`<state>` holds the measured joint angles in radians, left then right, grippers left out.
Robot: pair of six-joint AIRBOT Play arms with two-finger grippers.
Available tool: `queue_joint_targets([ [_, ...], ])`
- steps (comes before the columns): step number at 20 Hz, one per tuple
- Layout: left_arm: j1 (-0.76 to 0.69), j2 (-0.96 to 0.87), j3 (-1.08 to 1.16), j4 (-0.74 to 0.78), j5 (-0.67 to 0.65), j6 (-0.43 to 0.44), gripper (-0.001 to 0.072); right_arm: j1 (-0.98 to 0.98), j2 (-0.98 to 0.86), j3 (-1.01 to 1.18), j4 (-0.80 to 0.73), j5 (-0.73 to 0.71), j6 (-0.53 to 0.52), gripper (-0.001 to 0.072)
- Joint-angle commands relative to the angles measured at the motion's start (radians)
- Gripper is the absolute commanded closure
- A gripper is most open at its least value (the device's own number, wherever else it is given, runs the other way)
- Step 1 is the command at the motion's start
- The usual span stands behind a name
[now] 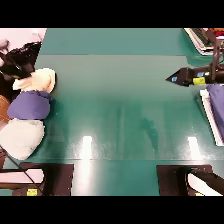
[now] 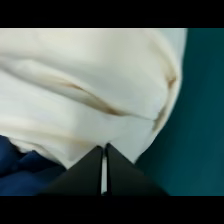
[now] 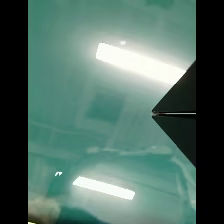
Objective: Fold the shirts.
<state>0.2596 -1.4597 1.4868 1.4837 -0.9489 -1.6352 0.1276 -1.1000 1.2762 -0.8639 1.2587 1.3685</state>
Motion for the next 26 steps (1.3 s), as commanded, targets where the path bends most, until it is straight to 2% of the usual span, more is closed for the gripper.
queue_joint_targets([
  [1, -0.043, 0.189, 0.126, -0.067, 0.005, 0.049, 0.0682, -0.001, 0.000, 0.125, -0.001, -0.057, 0.000, 0.0694],
  [5, -0.237, 0.431, 0.258, -0.066, 0.005, 0.074, 0.0682, -0.001, 0.000, 0.296, -0.001, -0.191, 0.000, 0.0694],
  [8, -0.430, 0.530, 0.280, -0.066, 0.003, 0.043, 0.0683, -0.001, 0.000, 0.378, -0.001, -0.207, 0.000, 0.0694],
  [12, -0.650, 0.498, 0.278, -0.063, -0.078, -0.043, 0.0683, -0.001, 0.000, 0.426, -0.001, -0.148, -0.001, 0.0694],
  [16, -0.847, 0.416, 0.148, -0.095, -0.085, -0.071, 0.0681, -0.001, 0.000, 0.425, -0.001, -0.064, 0.000, 0.0694],
  [19, -0.967, 0.325, 0.022, -0.177, -0.082, -0.066, 0.0678, -0.001, 0.000, 0.425, -0.002, -0.044, 0.000, 0.0694],
  [20, -0.997, 0.296, -0.009, -0.203, -0.081, -0.066, 0.0560, -0.001, 0.000, 0.425, -0.002, -0.044, 0.000, 0.0694],
  [21, -1.023, 0.265, -0.034, -0.221, -0.081, -0.066, 0.0236, -0.001, 0.000, 0.425, -0.002, -0.044, 0.000, 0.0694],
  [22, -1.040, 0.241, -0.047, -0.228, -0.084, -0.063, 0.0100, -0.001, 0.000, 0.425, -0.002, -0.044, 0.000, 0.0694],
  [24, -1.033, 0.219, -0.047, -0.210, -0.086, -0.002, 0.0096, -0.001, 0.000, 0.425, -0.002, -0.043, 0.000, 0.0694],
  [26, -0.964, 0.227, -0.024, -0.141, -0.100, 0.000, 0.0096, -0.001, 0.000, 0.424, -0.002, -0.043, 0.000, 0.0694],
])
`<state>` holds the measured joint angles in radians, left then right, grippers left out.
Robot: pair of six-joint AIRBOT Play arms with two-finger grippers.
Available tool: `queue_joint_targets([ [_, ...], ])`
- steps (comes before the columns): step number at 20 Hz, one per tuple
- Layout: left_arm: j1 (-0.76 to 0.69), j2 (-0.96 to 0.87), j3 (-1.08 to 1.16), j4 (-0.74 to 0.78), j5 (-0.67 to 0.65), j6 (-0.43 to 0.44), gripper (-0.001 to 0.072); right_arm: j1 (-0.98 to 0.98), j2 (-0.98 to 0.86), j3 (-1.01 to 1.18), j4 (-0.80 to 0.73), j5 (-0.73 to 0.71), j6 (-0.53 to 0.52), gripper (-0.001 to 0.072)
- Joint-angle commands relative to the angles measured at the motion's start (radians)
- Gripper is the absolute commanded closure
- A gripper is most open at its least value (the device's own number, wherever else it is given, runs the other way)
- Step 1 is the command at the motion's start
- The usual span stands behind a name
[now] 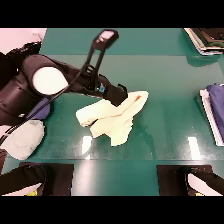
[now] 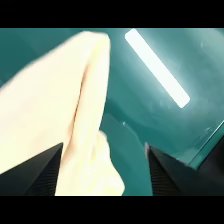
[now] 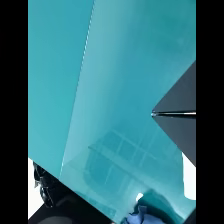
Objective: Fold the shirts.
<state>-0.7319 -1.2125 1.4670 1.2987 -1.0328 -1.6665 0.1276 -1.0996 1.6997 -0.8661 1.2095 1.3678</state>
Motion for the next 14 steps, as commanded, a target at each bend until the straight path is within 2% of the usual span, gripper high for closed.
queue_joint_targets([
  [1, 0.090, -0.016, 0.010, 0.068, -0.044, 0.032, 0.0096, -0.001, 0.000, 0.001, 0.000, 0.006, 0.000, 0.0694],
  [4, 0.311, -0.016, -0.017, 0.078, -0.163, 0.034, 0.0096, -0.001, 0.000, 0.001, 0.000, 0.006, 0.000, 0.0694],
  [7, 0.494, -0.016, -0.178, 0.053, -0.205, 0.049, 0.0096, -0.001, 0.000, 0.001, 0.000, 0.006, 0.000, 0.0694],
  [10, 0.592, -0.017, -0.396, -0.053, -0.150, 0.118, 0.0096, -0.001, 0.000, 0.001, 0.000, 0.005, 0.000, 0.0694],
  [13, 0.610, -0.020, -0.571, -0.188, -0.018, 0.235, 0.0096, -0.001, 0.000, 0.001, 0.000, 0.006, 0.000, 0.0694],
  [14, 0.610, -0.027, -0.611, -0.232, 0.032, 0.247, 0.0096, 0.000, 0.000, 0.001, 0.000, 0.006, 0.000, 0.0694],
])
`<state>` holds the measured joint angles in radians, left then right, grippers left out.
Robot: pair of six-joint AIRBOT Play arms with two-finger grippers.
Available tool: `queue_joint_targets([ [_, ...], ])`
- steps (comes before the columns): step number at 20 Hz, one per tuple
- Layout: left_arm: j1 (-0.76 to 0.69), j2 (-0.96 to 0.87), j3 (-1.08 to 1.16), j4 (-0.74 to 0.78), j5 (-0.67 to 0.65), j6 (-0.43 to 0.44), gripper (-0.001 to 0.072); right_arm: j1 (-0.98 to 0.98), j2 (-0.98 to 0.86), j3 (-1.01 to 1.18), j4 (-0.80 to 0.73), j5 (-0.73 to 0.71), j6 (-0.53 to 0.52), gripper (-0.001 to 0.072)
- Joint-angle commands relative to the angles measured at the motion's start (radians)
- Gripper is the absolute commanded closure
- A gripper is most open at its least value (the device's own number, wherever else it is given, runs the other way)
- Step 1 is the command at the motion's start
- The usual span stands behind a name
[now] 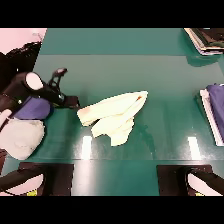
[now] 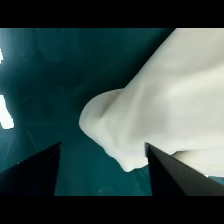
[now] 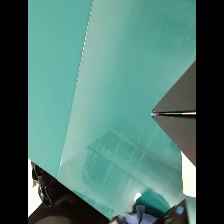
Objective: Fold the shirts.
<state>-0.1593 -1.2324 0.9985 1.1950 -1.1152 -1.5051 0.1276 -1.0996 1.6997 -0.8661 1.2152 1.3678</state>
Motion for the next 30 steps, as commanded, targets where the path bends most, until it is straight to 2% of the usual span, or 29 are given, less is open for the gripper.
queue_joint_targets([
  [1, 0.037, -0.018, -0.166, -0.160, 0.150, 0.099, 0.0096, 0.000, 0.000, 0.001, 0.000, 0.001, 0.000, 0.0694],
  [7, 0.037, -0.085, -0.177, -0.258, 0.219, 0.100, 0.0101, 0.000, 0.000, -0.029, 0.000, 0.053, 0.001, 0.0694],
  [8, 0.037, -0.085, -0.177, -0.262, 0.230, 0.099, 0.0276, 0.000, 0.000, -0.055, 0.000, 0.071, 0.001, 0.0694],
  [9, 0.037, -0.084, -0.176, -0.262, 0.243, 0.099, 0.0529, -0.001, 0.000, -0.086, 0.001, 0.089, 0.001, 0.0694],
  [10, 0.037, -0.080, -0.172, -0.257, 0.245, 0.101, 0.0678, 0.000, 0.000, -0.127, 0.000, 0.110, 0.001, 0.0694],
  [13, 0.037, -0.078, -0.090, -0.248, 0.198, 0.106, 0.0681, 0.000, 0.000, -0.295, 0.000, 0.150, 0.001, 0.0694],
  [17, 0.037, -0.078, 0.090, -0.225, 0.126, 0.126, 0.0681, 0.005, 0.000, -0.605, 0.003, 0.121, 0.001, 0.0692],
  [18, 0.037, -0.078, 0.124, -0.225, 0.121, 0.126, 0.0680, 0.013, 0.000, -0.688, 0.011, 0.108, 0.001, 0.0630],
  [19, 0.037, -0.078, 0.148, -0.225, 0.120, 0.126, 0.0681, 0.026, 0.000, -0.761, 0.011, 0.088, 0.001, 0.0375],
  [20, 0.037, -0.078, 0.165, -0.227, 0.121, 0.126, 0.0681, 0.046, 0.000, -0.828, 0.018, 0.061, 0.001, 0.0210],
  [23, 0.037, -0.080, 0.172, -0.226, 0.127, 0.126, 0.0681, 0.135, -0.005, -0.991, 0.140, -0.095, -0.011, 0.0209],
  [25, 0.037, -0.080, 0.172, -0.226, 0.127, 0.126, 0.0681, 0.203, -0.053, -1.030, 0.225, -0.151, -0.048, 0.0209],
  [28, 0.037, -0.080, 0.172, -0.226, 0.127, 0.126, 0.0681, 0.307, -0.182, -0.990, 0.300, -0.186, -0.101, 0.0209],
  [30, 0.037, -0.080, 0.172, -0.226, 0.126, 0.126, 0.0680, 0.360, -0.259, -0.932, 0.298, -0.222, -0.101, 0.0213],
])
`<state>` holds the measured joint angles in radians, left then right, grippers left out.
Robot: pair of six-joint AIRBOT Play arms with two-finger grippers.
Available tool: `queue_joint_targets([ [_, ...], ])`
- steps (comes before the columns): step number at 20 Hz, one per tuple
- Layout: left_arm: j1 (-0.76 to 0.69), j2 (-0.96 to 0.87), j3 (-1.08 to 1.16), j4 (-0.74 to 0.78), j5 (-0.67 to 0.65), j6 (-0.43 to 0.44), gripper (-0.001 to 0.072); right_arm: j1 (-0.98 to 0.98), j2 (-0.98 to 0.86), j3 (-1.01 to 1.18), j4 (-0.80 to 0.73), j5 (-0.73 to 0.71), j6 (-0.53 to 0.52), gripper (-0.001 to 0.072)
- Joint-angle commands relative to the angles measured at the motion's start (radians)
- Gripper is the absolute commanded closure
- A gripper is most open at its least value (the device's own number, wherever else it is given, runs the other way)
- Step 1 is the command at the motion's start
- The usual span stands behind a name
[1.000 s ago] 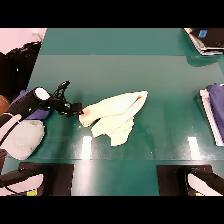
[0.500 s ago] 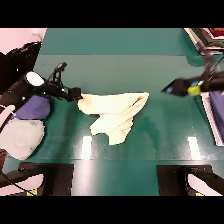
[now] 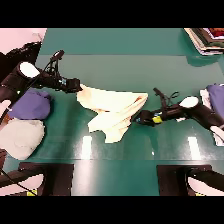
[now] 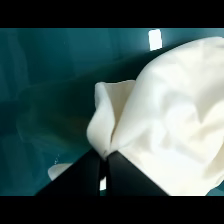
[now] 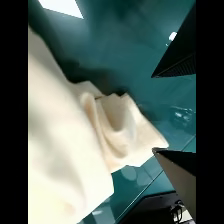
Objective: Fold the shirts.
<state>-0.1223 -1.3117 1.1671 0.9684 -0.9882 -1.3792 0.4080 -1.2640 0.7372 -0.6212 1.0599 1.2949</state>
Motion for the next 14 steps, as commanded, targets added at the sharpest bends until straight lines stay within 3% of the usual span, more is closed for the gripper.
queue_joint_targets([
  [1, 0.000, 0.000, 0.004, 0.001, -0.003, 0.000, 0.0681, 0.097, -0.128, 0.061, 0.053, -0.077, -0.028, 0.0221],
  [4, 0.000, 0.000, 0.003, 0.002, -0.018, 0.000, 0.0680, 0.120, -0.211, 0.143, 0.050, -0.070, -0.028, 0.0334],
  [6, 0.000, 0.000, 0.004, 0.006, -0.023, 0.000, 0.0681, 0.119, -0.226, 0.176, 0.047, -0.065, -0.029, 0.0663],
  [9, 0.001, 0.018, 0.028, 0.064, -0.015, -0.002, 0.0681, 0.098, -0.171, 0.200, -0.042, -0.060, -0.012, 0.0695],
  [14, 0.000, 0.162, 0.254, 0.265, 0.004, -0.008, 0.0681, -0.053, 0.074, 0.256, -0.395, 0.018, 0.158, 0.0696],
])
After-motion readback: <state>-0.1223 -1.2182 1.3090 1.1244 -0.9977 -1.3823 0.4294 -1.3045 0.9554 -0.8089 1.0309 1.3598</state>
